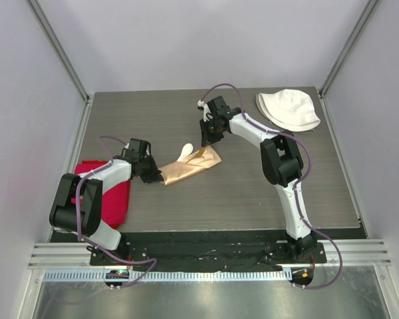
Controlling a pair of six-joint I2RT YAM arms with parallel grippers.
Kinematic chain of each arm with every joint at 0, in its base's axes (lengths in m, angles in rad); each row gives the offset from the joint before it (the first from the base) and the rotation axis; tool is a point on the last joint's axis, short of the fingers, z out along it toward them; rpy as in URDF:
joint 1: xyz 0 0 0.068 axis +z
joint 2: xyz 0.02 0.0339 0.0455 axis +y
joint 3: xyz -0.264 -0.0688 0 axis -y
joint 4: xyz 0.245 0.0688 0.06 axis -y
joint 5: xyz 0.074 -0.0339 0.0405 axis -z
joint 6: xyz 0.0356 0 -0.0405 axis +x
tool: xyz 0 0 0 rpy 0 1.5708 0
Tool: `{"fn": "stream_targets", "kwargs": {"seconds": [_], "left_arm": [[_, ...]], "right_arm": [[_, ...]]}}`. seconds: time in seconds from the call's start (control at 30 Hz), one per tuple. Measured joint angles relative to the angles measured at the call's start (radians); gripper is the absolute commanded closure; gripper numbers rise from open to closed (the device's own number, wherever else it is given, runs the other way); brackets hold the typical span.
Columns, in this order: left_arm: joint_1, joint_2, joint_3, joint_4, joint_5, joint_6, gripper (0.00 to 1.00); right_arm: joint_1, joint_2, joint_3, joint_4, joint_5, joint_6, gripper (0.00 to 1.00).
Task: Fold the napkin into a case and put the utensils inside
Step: Insert the fork into the folded napkin.
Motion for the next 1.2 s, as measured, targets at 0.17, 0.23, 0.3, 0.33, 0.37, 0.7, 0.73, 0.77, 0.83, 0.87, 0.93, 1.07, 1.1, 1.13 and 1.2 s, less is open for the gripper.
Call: {"fn": "stream_targets", "kwargs": {"seconds": [0.17, 0.23, 0.3, 0.33, 0.37, 0.7, 0.73, 0.77, 0.83, 0.87, 0.93, 1.07, 1.1, 1.13, 1.2], "left_arm": [[-0.001, 0.0, -0.002, 0.0, 0.0, 0.0, 1.0], [-0.002, 0.0, -0.002, 0.0, 0.0, 0.0, 1.0], [-0.002, 0.0, -0.002, 0.0, 0.0, 0.0, 1.0], [-0.002, 0.0, -0.003, 0.0, 0.0, 0.0, 1.0], [-0.003, 0.0, -0.004, 0.0, 0.0, -0.001, 1.0], [-0.003, 0.0, -0.005, -0.001, 0.0, 0.0, 1.0], [-0.003, 0.0, -0.005, -0.001, 0.0, 0.0, 1.0], [-0.003, 0.0, -0.005, -0.001, 0.0, 0.0, 1.0], [-0.003, 0.0, -0.005, -0.001, 0.0, 0.0, 1.0], [-0.003, 0.0, -0.005, 0.0, 0.0, 0.0, 1.0], [-0.003, 0.0, -0.005, -0.001, 0.0, 0.0, 1.0], [-0.003, 0.0, -0.005, 0.0, 0.0, 0.0, 1.0], [-0.003, 0.0, -0.005, -0.001, 0.0, 0.0, 1.0], [-0.003, 0.0, -0.005, -0.001, 0.0, 0.0, 1.0], [-0.003, 0.0, -0.005, 0.0, 0.0, 0.0, 1.0]], "right_arm": [[0.017, -0.045, -0.025, -0.019, 0.026, 0.025, 0.87], [0.027, -0.085, -0.068, -0.019, 0.039, 0.041, 0.87], [0.034, -0.12, -0.108, -0.017, 0.048, 0.056, 0.87], [0.037, -0.138, -0.131, -0.012, 0.052, 0.065, 0.87], [0.039, -0.155, -0.152, -0.01, 0.056, 0.074, 0.87], [0.052, -0.241, -0.329, 0.041, 0.073, 0.132, 0.73], [0.055, -0.241, -0.34, 0.046, 0.073, 0.137, 0.71], [0.057, -0.241, -0.351, 0.047, 0.072, 0.14, 0.64], [0.065, -0.243, -0.364, 0.047, 0.073, 0.148, 0.57], [0.068, -0.245, -0.366, 0.047, 0.073, 0.149, 0.53], [0.074, -0.254, -0.365, 0.048, 0.077, 0.148, 0.46], [0.077, -0.264, -0.31, 0.035, 0.098, 0.119, 0.37], [0.076, -0.264, -0.298, 0.035, 0.1, 0.114, 0.35], [0.076, -0.262, -0.272, 0.03, 0.104, 0.1, 0.34], [0.076, -0.249, -0.217, 0.031, 0.104, 0.065, 0.33]]}}
